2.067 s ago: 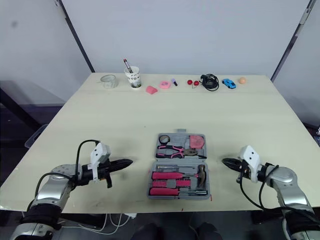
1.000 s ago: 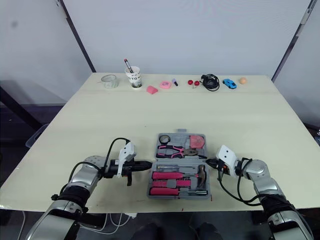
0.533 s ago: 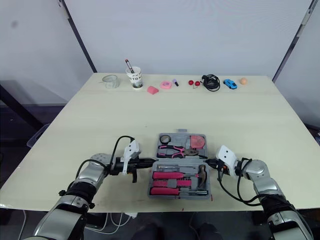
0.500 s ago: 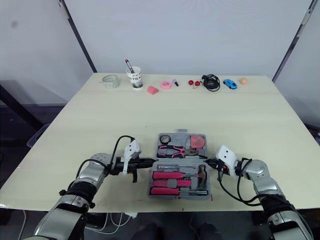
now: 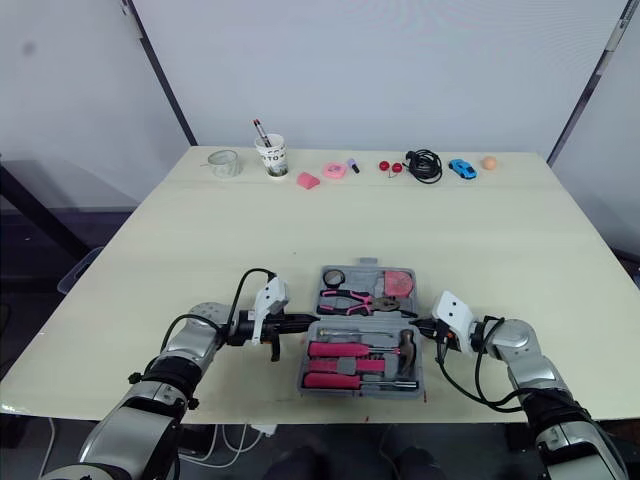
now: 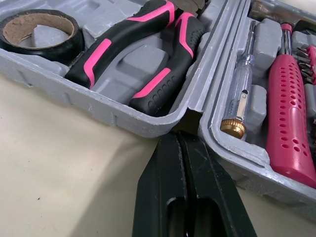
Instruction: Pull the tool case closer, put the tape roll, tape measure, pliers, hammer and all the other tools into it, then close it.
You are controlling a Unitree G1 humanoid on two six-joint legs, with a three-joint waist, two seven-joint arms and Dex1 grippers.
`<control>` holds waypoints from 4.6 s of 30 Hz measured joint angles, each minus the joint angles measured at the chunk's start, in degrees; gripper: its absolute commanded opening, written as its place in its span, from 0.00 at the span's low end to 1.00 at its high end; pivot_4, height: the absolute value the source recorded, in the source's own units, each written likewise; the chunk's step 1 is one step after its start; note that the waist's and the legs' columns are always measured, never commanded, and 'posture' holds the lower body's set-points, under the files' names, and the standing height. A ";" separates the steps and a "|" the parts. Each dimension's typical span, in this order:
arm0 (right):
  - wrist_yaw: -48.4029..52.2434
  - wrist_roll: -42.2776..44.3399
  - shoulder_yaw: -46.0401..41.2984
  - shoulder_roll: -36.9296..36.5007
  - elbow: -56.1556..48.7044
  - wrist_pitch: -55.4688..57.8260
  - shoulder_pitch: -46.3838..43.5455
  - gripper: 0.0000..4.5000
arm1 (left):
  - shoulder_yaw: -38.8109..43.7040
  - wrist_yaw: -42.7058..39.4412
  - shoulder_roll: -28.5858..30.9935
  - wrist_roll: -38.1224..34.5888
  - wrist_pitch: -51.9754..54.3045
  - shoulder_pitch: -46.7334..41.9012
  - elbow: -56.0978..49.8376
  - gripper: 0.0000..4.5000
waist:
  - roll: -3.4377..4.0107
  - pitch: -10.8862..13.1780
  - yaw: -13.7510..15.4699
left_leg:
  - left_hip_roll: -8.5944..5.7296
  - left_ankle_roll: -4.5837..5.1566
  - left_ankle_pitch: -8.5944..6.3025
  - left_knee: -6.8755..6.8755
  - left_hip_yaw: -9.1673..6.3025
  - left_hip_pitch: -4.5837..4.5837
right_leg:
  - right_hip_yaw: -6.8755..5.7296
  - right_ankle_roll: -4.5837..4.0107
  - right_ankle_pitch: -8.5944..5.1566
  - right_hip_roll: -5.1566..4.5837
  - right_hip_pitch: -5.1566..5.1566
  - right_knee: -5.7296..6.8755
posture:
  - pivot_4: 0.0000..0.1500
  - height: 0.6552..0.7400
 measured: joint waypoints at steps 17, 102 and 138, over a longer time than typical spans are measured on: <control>3.44 1.58 0.03 -1.14 -4.37 3.99 2.25 0.00 | -0.01 -1.96 2.16 -0.71 8.30 7.04 -13.61 0.00 | 0.01 0.00 -0.48 | 0.02 0.00 -0.01 -0.10 -0.04 -0.04 | -0.03 0.02 -0.02 0.01 -0.02 -0.09 | 1.00 1.00; 7.05 14.47 -6.87 2.96 22.85 44.12 -24.54 0.99 | -11.36 -5.81 9.26 -7.71 18.60 19.04 -41.81 0.00 | 0.02 0.11 -0.70 | 0.07 0.01 -0.01 -0.14 0.00 -0.13 | -0.01 0.00 -0.02 0.03 -0.12 -0.14 | 1.00 1.00; 31.21 23.66 -9.47 1.02 -6.01 57.49 -14.01 0.99 | 0.94 -4.31 19.86 -19.77 25.53 35.56 -59.93 0.00 | 0.21 0.10 -1.97 | 0.12 0.00 -0.02 -0.27 -0.40 -0.23 | -0.06 -0.02 -0.03 -0.01 -0.29 -0.07 | 1.00 1.00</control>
